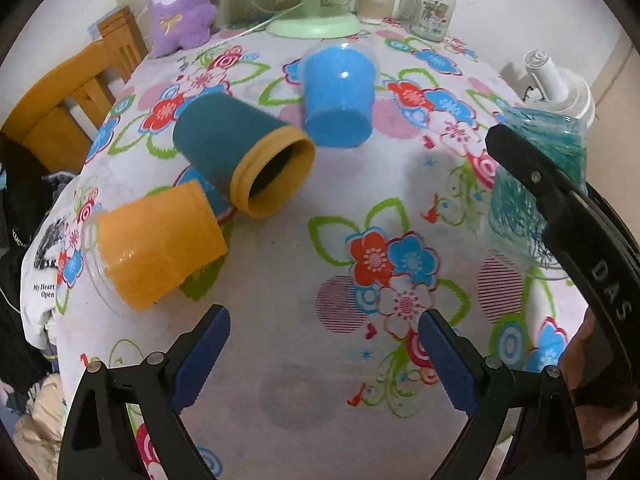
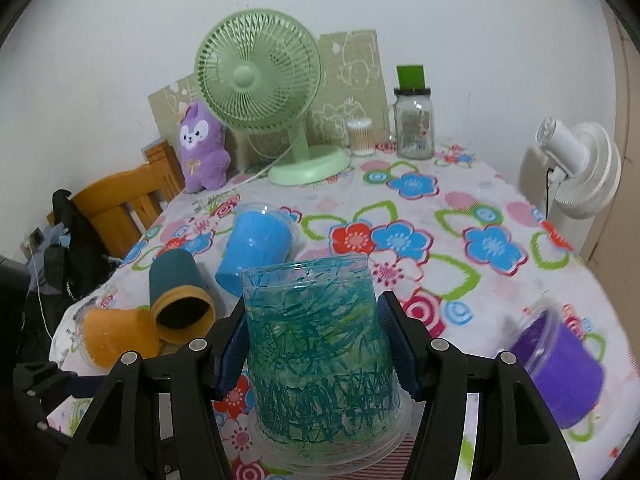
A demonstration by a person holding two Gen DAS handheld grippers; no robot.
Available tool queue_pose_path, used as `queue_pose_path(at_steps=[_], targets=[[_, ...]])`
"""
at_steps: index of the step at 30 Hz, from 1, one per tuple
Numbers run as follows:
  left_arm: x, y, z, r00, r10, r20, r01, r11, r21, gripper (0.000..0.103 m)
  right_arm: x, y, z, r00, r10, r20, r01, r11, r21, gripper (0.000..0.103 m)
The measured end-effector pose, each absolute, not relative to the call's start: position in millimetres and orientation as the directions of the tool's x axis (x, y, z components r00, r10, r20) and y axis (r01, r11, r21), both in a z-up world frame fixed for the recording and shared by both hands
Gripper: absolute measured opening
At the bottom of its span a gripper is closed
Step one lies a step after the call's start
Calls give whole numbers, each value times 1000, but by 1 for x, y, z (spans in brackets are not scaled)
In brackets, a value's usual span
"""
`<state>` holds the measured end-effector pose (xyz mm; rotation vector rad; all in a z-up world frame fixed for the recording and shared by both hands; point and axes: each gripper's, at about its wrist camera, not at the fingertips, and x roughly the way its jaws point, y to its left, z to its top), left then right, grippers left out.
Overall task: Flip cup upside down
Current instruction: 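Rotate the held cup rim-down with the right tool, then lower the inverted cup onto the table and open the right tool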
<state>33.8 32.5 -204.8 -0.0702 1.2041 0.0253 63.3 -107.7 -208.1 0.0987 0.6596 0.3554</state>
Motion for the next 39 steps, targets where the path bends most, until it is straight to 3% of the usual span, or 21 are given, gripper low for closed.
queue_pose_path(at_steps=[16,29,33,35,39], targets=[[35,38,-224,319,-7,-948,-41,999,-21,96,41,-107,-229,669,348,-657,-291,936,199,64],[30,27,-231,255,10,-967,24,1000,17,96,39,-100,-231,517,286,-807,-294,944,147,64],[30,25,-230,229,6,-973,26,1000,13,96,47,-98,-231,442,258,-859,-282,949,140,69],[31,24,-226,217,6,-976,28,1000,12,96,51,-96,-229,408,240,-881,-275,952,132,80],[36,24,-221,197,14,-980,28,999,19,96,54,-95,-222,375,204,-904,-274,956,102,87]])
